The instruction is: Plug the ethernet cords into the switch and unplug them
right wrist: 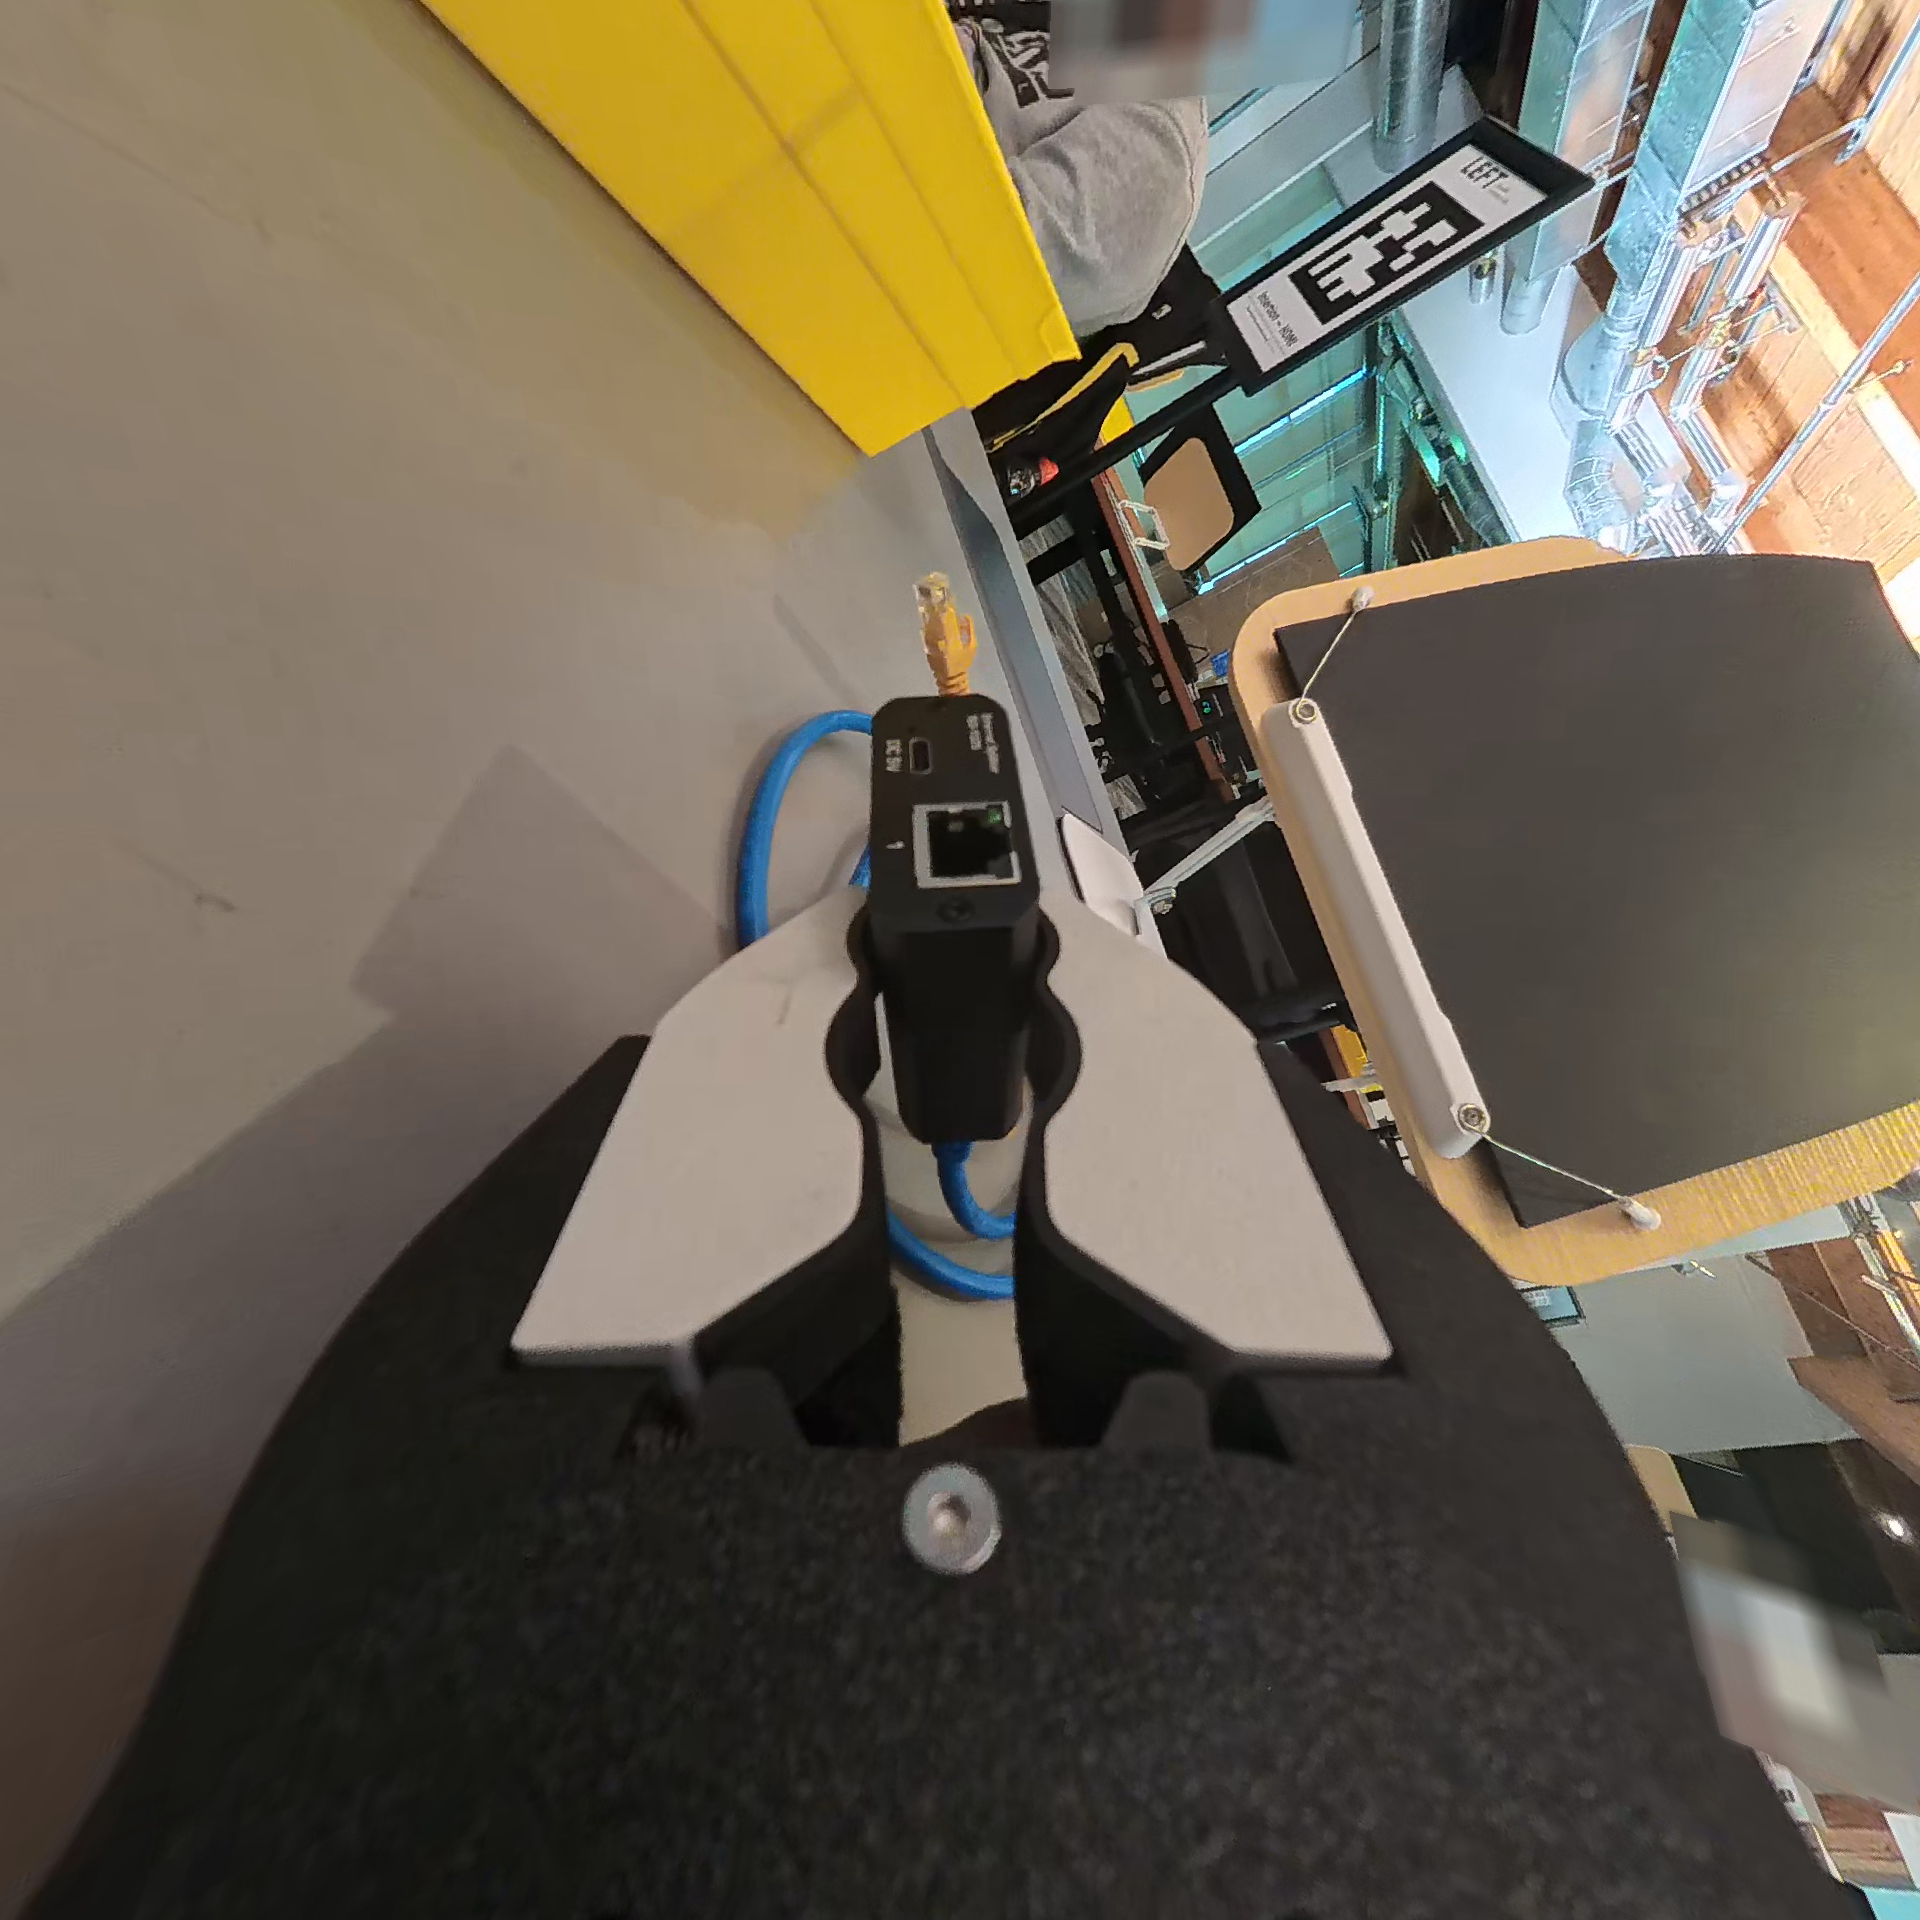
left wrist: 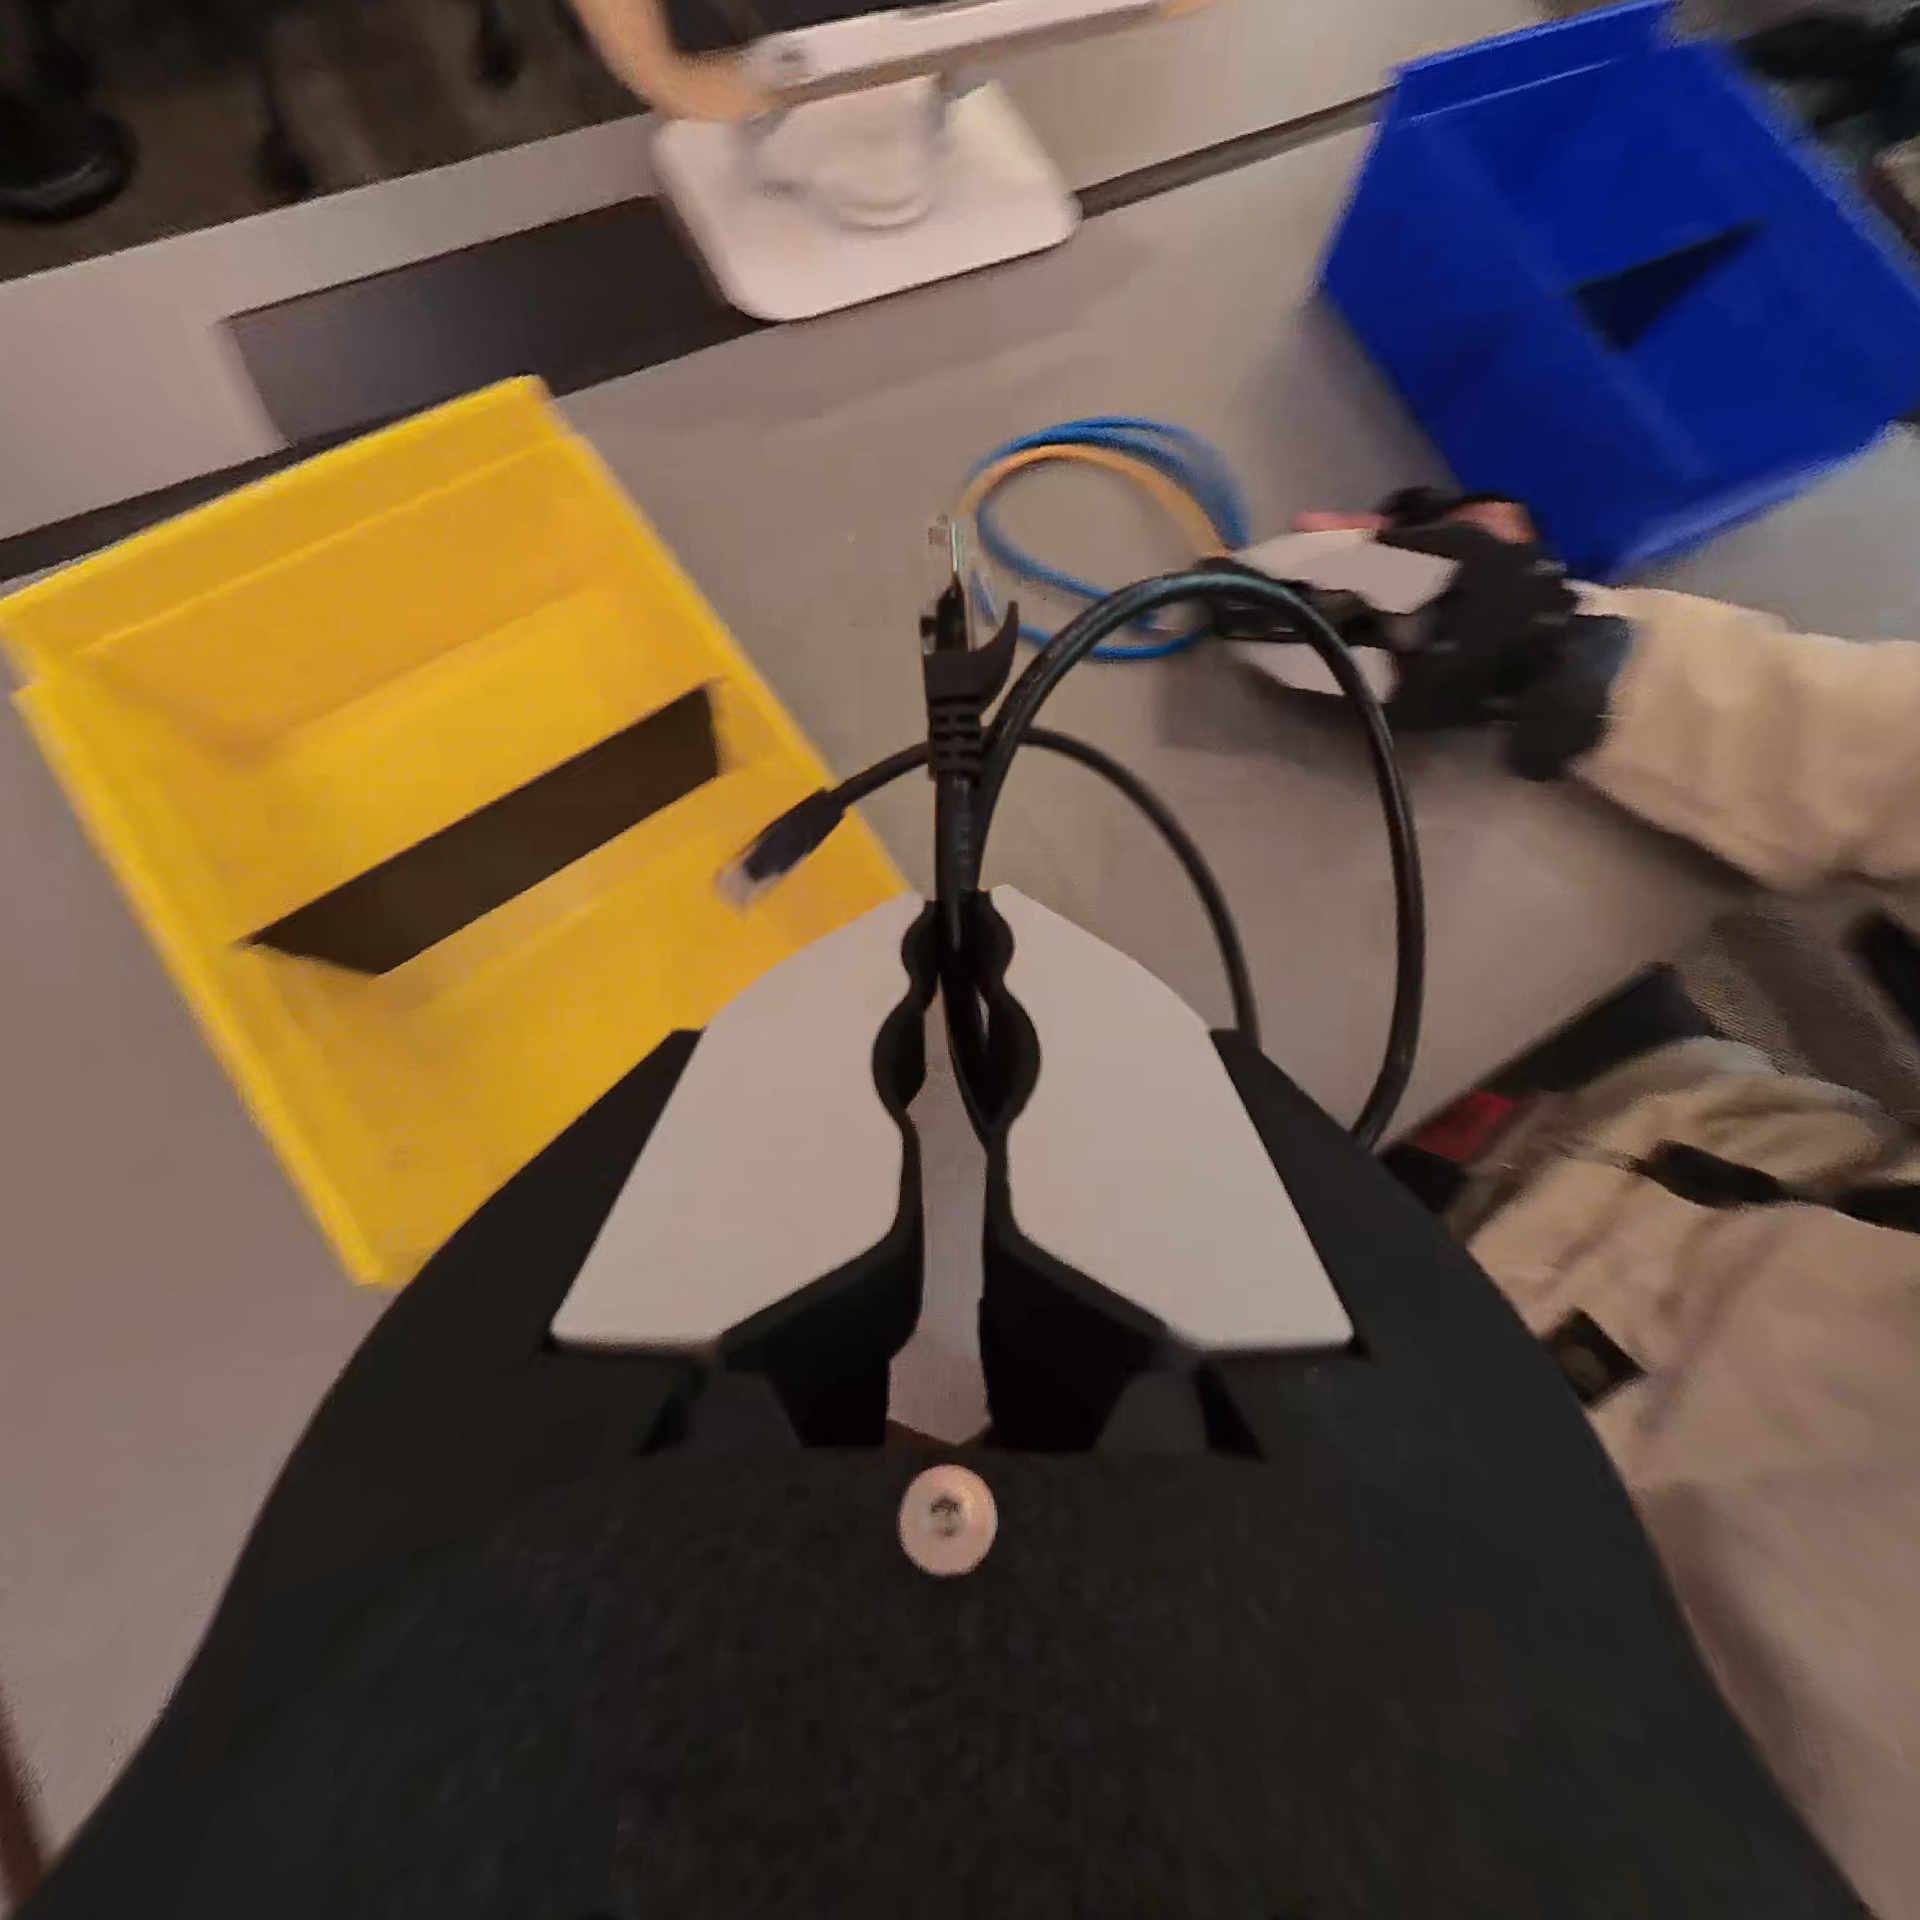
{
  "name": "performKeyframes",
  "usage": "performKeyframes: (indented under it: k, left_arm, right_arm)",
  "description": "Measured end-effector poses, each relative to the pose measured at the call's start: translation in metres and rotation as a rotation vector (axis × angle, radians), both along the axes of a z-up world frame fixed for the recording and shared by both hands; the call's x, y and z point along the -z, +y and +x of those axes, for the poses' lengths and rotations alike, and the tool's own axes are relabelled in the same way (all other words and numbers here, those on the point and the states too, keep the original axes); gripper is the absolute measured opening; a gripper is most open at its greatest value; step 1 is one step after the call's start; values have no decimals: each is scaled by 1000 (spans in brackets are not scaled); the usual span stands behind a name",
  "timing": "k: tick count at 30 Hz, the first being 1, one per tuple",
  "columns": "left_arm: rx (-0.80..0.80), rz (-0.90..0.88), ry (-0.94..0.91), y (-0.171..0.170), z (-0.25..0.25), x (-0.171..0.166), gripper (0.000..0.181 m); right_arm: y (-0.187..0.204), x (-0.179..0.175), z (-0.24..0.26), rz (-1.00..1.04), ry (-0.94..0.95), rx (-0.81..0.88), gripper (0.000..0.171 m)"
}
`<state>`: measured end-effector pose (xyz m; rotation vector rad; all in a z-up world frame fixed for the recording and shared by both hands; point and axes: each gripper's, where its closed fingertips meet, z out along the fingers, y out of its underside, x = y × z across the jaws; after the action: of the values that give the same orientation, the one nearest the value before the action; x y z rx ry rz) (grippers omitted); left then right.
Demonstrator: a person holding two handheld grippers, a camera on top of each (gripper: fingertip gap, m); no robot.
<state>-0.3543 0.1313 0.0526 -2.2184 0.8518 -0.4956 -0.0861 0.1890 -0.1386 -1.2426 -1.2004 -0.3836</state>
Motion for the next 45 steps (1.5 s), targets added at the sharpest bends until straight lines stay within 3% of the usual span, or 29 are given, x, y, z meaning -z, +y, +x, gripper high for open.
performKeyframes:
  k: [3,8,11,14,18,20,24,31,36,40,45]
  left_arm:
    - [132,-65,-47,-29,40,17,6]
    - [210,-216,87,-42,81,135,6]
    - [329,-171,143,-47,107,205,6]
    - [309,-27,277,-38,115,248,14]
    - [284,330,334,-27,122,220,24]
    - [252,401,334,-26,119,210,24]
    - [216,365,300,-30,118,210,27]
    - [231,323,421,-19,114,233,21]
    - [313,267,439,-21,118,241,13]
    - [378,169,364,-24,125,237,29]
    - [464,111,366,-22,132,247,19]
  right_arm:
    - [0,-3,1,10,12,1,24]
    - [1,-15,7,5,105,4,24]
    - [3,-16,11,2,113,14,24]
    - [2,-15,10,7,102,12,24]
    - [2,-14,9,8,92,8,24]
    - [2,-14,9,5,96,8,24]
    - [3,-12,8,4,87,8,24]
    - [3,-11,7,-4,82,5,24]
    - [3,-9,6,-11,73,2,24]
    - [3,-8,6,-15,70,0,24]
    - [3,-7,6,-18,68,2,24]
